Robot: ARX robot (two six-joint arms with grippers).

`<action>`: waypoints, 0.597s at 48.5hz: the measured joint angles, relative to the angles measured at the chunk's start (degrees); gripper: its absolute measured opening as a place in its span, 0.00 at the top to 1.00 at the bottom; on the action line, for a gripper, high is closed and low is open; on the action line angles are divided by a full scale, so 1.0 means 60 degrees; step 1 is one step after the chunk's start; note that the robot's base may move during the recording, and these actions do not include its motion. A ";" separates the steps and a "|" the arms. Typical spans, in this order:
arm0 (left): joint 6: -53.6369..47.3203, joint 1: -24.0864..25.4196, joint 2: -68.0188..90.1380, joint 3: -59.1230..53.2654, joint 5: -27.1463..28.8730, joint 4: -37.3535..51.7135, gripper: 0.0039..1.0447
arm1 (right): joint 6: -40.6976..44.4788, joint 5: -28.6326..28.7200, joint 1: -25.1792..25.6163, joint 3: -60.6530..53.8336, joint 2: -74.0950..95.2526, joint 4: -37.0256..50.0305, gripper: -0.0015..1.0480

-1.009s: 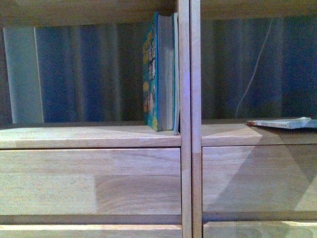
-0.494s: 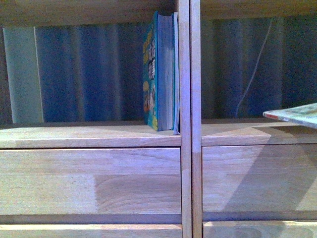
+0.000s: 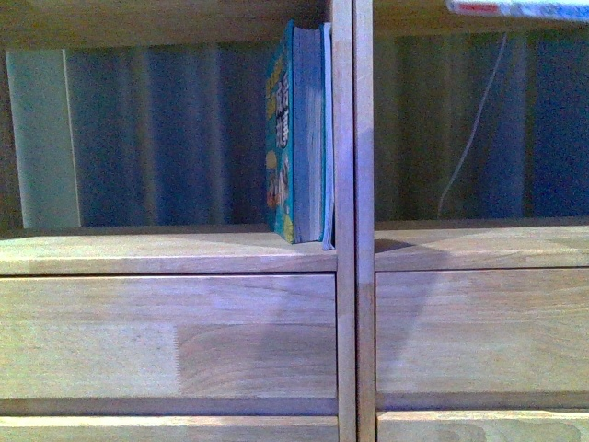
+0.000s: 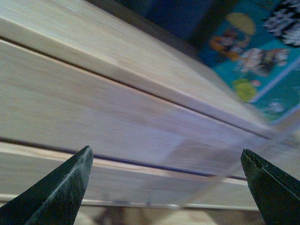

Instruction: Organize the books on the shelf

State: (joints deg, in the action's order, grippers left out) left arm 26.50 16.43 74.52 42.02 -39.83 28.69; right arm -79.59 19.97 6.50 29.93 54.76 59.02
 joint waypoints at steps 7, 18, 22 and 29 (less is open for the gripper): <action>0.2852 -0.0925 0.1206 0.1162 -0.1628 0.1231 0.07 | 0.0860 -0.0015 -0.1166 0.0095 0.0233 0.0543 0.93; 0.6550 -0.2269 0.1566 0.1708 -0.1905 0.3730 0.07 | 0.1825 -0.0696 -0.2634 0.0663 0.1683 0.1271 0.93; 0.7417 -0.2721 0.1566 0.1807 -0.1832 0.4411 0.07 | 0.2011 -0.0925 -0.3107 0.0965 0.2386 0.1523 0.93; 0.8204 -0.3402 0.1603 0.1945 -0.1494 0.4666 0.07 | 0.2164 -0.1326 -0.3989 0.1526 0.3461 0.1840 0.93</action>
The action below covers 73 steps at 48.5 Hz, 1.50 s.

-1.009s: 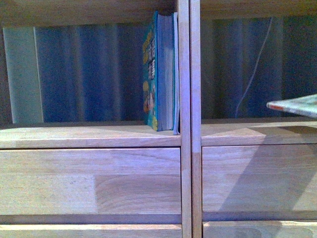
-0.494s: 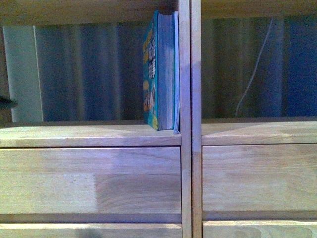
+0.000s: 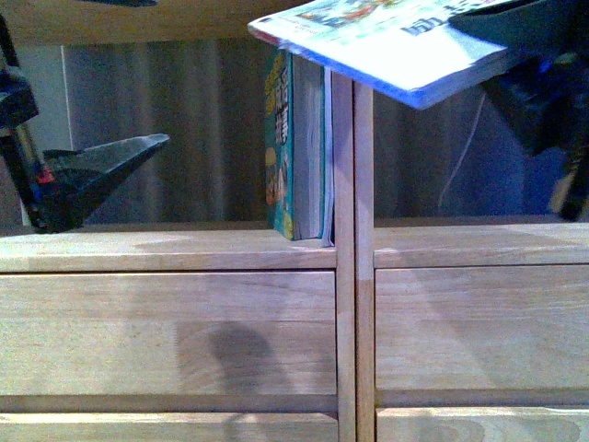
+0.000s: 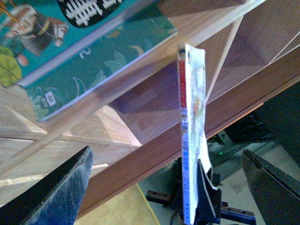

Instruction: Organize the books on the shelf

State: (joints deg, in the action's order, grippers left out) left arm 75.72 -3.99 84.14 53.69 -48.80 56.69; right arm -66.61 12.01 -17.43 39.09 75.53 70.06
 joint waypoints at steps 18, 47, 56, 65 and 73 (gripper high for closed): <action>0.0401 -0.0714 0.0138 0.0262 0.0382 0.0084 0.07 | 0.0044 -0.0477 -0.1832 0.0907 0.1373 0.0109 0.93; 0.0561 -0.0761 -0.0324 0.0215 0.0386 0.1231 0.83 | -0.0809 -0.0692 -0.3333 0.1100 0.1537 0.0801 0.93; 0.0444 -0.0823 -0.0401 0.0353 0.0444 0.0827 0.94 | -0.0736 -0.0801 -0.3501 0.1096 0.1443 0.0623 0.84; -0.0291 -0.0933 -0.0430 0.0645 0.0616 -0.0007 0.94 | -0.0437 -0.0481 -0.3672 0.0841 0.0929 -0.0069 0.61; -0.1282 -0.0769 -0.0441 0.1100 0.0933 -0.0903 0.94 | 0.0255 0.0062 -0.3184 -0.0197 -0.0200 -0.0561 0.36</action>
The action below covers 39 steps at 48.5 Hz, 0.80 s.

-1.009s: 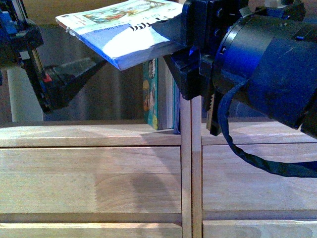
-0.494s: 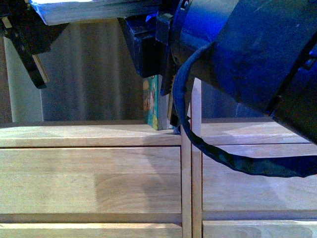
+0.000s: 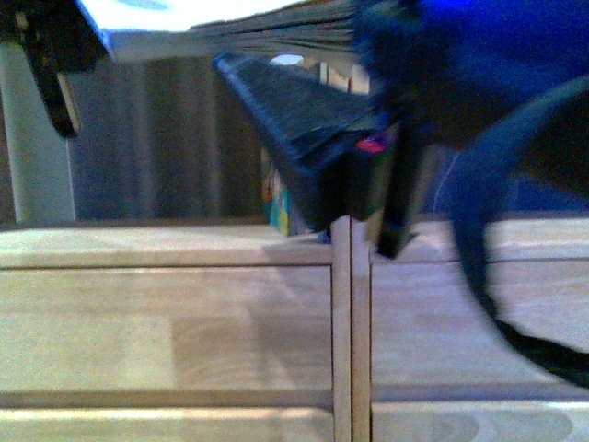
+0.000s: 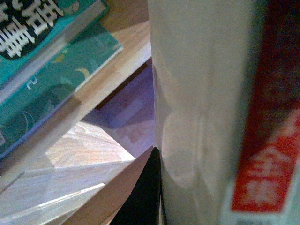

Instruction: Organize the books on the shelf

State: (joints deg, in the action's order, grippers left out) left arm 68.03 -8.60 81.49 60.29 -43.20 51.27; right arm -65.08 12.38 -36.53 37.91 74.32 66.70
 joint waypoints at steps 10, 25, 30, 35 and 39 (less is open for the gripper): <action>-0.2419 0.0412 -0.0015 0.0969 0.1362 -0.2288 0.94 | 0.0058 0.0878 0.1898 -0.1843 -0.2033 -0.0510 0.06; -0.6612 0.0554 0.0776 0.1621 0.3625 -0.3909 0.94 | -0.0951 0.2127 0.5031 -0.3370 -0.3832 -0.0379 0.07; -0.7861 0.0444 0.1406 0.2208 0.4371 -0.3738 0.94 | -0.1242 0.2284 0.5595 -0.3708 -0.4116 -0.0237 0.07; -0.9406 0.0084 0.2324 0.3275 0.5064 -0.3534 0.94 | -0.1344 0.2492 0.5829 -0.4164 -0.4568 -0.0200 0.07; -1.0550 -0.0288 0.3133 0.4178 0.5479 -0.3512 0.94 | -0.1552 0.2572 0.6036 -0.4586 -0.4765 -0.0025 0.07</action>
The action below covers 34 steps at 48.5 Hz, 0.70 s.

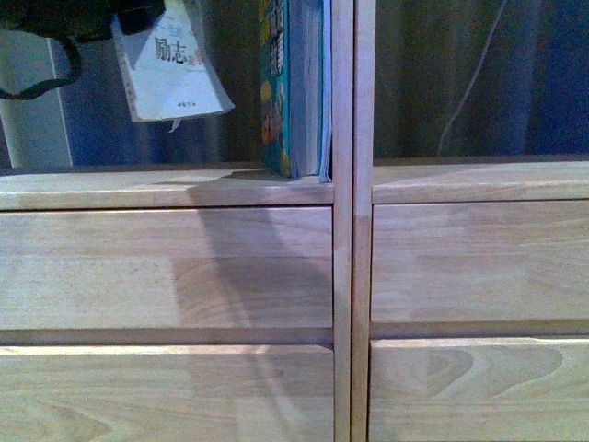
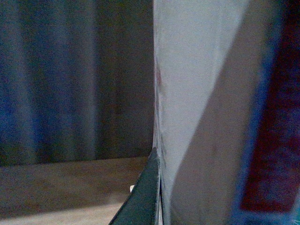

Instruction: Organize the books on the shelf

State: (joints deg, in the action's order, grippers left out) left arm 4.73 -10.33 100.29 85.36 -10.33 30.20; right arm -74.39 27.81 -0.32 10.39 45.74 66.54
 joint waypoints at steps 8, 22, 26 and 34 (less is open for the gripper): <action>-0.1501 -0.0382 0.1235 0.1195 0.0466 -0.0036 0.94 | -0.0229 0.0331 0.0353 -0.0299 -0.0084 0.0146 0.07; -0.2612 -0.0514 0.3136 0.3184 0.0820 -0.0204 0.94 | -0.0918 0.0488 0.0860 -0.0324 0.0528 0.1104 0.07; -0.2692 -0.0546 0.3417 0.3548 0.0798 -0.0270 0.94 | -0.0994 0.0484 0.0882 -0.0361 0.0681 0.1268 0.07; -0.3246 -0.0754 0.3934 0.4105 0.0699 -0.0310 0.94 | -0.1191 0.0481 0.0918 -0.0423 0.0976 0.1512 0.07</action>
State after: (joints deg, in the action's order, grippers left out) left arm -14.74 -14.85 123.90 110.00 -6.13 28.34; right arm -81.54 30.70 5.19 7.86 51.59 75.61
